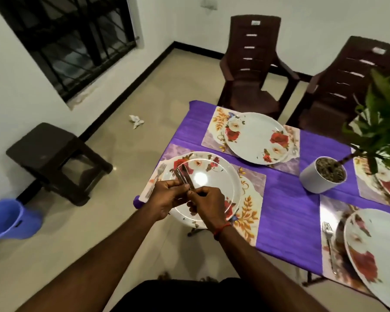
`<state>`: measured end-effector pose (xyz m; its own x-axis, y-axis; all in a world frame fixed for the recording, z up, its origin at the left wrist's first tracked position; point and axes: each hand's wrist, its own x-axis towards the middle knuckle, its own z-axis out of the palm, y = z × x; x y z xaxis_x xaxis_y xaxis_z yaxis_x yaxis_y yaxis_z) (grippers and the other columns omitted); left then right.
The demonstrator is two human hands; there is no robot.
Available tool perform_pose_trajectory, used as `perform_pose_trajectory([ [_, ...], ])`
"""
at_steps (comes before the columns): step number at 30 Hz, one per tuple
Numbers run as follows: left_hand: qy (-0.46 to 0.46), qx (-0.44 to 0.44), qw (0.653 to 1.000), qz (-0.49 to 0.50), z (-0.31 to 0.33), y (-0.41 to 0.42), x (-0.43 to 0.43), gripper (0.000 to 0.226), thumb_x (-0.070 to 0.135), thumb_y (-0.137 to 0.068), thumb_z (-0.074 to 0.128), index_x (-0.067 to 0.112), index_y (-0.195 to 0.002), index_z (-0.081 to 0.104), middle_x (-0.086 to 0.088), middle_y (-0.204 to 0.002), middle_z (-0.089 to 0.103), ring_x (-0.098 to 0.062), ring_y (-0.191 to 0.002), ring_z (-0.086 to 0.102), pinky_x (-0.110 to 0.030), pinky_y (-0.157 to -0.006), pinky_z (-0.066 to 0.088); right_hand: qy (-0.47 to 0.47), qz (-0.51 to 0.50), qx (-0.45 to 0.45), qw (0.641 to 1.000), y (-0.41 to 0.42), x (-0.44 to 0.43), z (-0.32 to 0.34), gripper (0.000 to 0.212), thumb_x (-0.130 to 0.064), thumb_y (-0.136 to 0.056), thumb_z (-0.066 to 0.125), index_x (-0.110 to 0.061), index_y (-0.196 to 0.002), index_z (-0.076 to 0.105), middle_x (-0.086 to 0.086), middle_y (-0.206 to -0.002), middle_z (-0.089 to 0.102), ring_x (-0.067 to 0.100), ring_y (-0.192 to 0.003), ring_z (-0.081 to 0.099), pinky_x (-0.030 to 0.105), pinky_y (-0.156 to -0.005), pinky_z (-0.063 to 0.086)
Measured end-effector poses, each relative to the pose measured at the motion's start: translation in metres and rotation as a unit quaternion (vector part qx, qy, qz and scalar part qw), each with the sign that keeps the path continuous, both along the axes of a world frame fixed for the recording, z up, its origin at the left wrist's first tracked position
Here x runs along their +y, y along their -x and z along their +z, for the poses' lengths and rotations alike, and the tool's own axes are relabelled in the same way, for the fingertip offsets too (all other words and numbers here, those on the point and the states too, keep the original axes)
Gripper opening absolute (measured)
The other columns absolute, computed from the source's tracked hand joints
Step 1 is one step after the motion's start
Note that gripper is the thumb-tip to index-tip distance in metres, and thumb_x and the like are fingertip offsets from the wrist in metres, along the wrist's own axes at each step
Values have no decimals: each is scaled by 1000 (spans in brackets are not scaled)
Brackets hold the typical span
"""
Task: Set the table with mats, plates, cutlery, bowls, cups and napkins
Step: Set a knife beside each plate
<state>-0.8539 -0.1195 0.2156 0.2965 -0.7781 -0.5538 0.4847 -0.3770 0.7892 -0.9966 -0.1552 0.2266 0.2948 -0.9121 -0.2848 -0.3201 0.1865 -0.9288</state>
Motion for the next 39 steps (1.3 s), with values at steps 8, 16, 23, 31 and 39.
perform_pose_trajectory([
  [8, -16, 55, 995, -79, -3, 19, -15, 17, -3, -89, 69, -9, -105, 71, -23, -98, 75, -33, -87, 76, -36, -71, 63, 28, -81, 41, 995, 20, 18, -9, 18, -25, -95, 68, -12, -90, 79, 0, -75, 75, 18, -63, 73, 39, -61, 63],
  [16, -35, 53, 982, -177, -10, 47, -28, 20, -2, -91, 69, -12, -109, 68, -26, -104, 74, -37, -96, 75, -46, -82, 62, 35, -142, 97, 984, 52, 24, -7, 17, -24, -97, 65, -16, -88, 78, -5, -74, 73, 1, -69, 67, 10, -56, 47],
  [23, -44, 39, 978, -199, -5, 68, -56, 20, -2, -89, 71, -10, -107, 69, -26, -100, 74, -37, -91, 75, -45, -79, 62, 22, -170, 102, 980, 73, 4, -4, 18, -28, -95, 68, -16, -87, 79, -13, -64, 68, -6, -62, 63, 9, -54, 42],
  [31, -71, 15, 980, -184, -5, 72, -95, 16, -5, -89, 71, -5, -104, 71, -22, -98, 76, -35, -91, 76, -48, -83, 61, 23, -141, 81, 986, 78, -34, -13, 11, -25, -92, 71, -21, -92, 81, -16, -71, 73, -2, -71, 68, 14, -68, 53],
  [39, -93, -39, 973, -207, -15, 72, -118, 16, -2, -89, 72, -6, -104, 70, -22, -97, 76, -34, -90, 76, -45, -80, 62, -27, -144, 26, 989, 85, -58, -34, 8, -22, -91, 72, -21, -85, 77, -14, -69, 71, -4, -66, 66, 9, -56, 45],
])
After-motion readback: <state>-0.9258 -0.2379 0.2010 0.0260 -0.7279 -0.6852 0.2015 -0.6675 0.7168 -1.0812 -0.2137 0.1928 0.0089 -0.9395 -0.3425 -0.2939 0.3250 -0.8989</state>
